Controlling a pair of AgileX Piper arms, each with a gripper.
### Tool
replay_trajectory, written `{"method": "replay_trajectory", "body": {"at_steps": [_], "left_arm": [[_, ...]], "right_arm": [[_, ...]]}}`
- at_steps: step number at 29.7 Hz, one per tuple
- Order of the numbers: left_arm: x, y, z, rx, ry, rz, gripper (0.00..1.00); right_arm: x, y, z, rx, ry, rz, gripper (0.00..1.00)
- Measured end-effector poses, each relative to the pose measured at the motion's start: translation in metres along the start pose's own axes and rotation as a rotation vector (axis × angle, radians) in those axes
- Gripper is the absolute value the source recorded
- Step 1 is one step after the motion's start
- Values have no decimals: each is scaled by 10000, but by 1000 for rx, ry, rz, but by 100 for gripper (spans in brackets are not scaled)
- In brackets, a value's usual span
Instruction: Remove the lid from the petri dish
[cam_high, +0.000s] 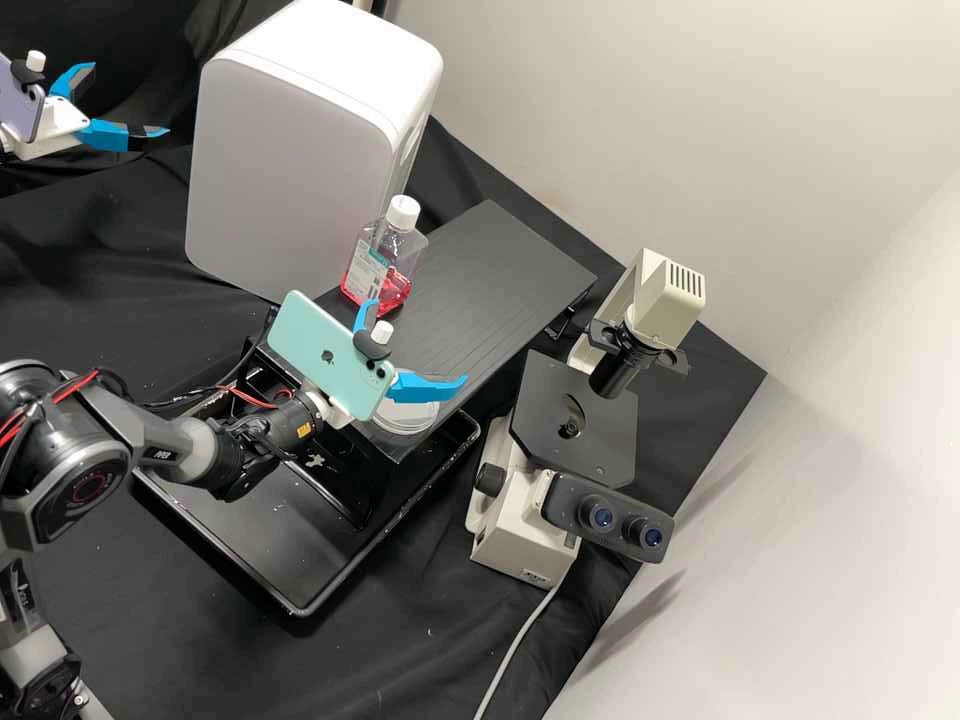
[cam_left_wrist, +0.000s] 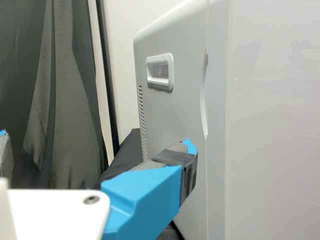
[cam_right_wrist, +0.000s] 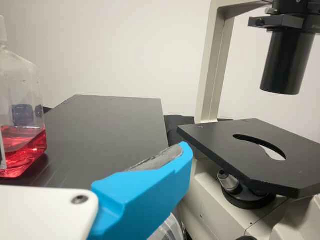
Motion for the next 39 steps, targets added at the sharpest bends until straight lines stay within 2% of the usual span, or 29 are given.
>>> {"method": "replay_trajectory", "body": {"at_steps": [8, 12, 18, 21, 23, 24, 26, 29, 32, 34, 35, 39], "left_arm": [[0, 0, 0, 0, 0, 0, 100], [0, -3, 12, -13, -4, -1, 100], [-12, -33, 106, -17, -35, -12, 100], [-61, -58, 203, -30, -68, -24, 100], [-127, -78, 296, -40, -92, -33, 100], [-198, -104, 384, -49, -115, -45, 100], [-286, -115, 501, -54, -162, -36, 100], [-442, -183, 619, -57, -229, -5, 100], [-627, -288, 709, -63, -283, -5, 100], [-737, -342, 764, -61, -318, -30, 100], [-819, -393, 775, -57, -333, -57, 100], [-1049, -473, 866, -54, -404, -106, 100]], "right_arm": [[0, 0, 0, 0, 0, 0, 100], [0, 0, 0, 0, 0, 0, 100], [0, 0, 0, 0, 0, 0, 100], [0, 0, 0, 0, 0, 0, 100], [0, 0, 0, 0, 0, 0, 100], [0, 0, 0, 0, 0, 0, 100], [0, 0, 0, 0, 0, 0, 100], [0, 0, 0, 0, 0, 0, 100], [0, 0, 0, 0, 0, 0, 100], [0, 0, 0, 0, 0, 0, 100], [0, 0, 0, 0, 0, 0, 100], [0, 0, 0, 0, 0, 0, 100]]}}
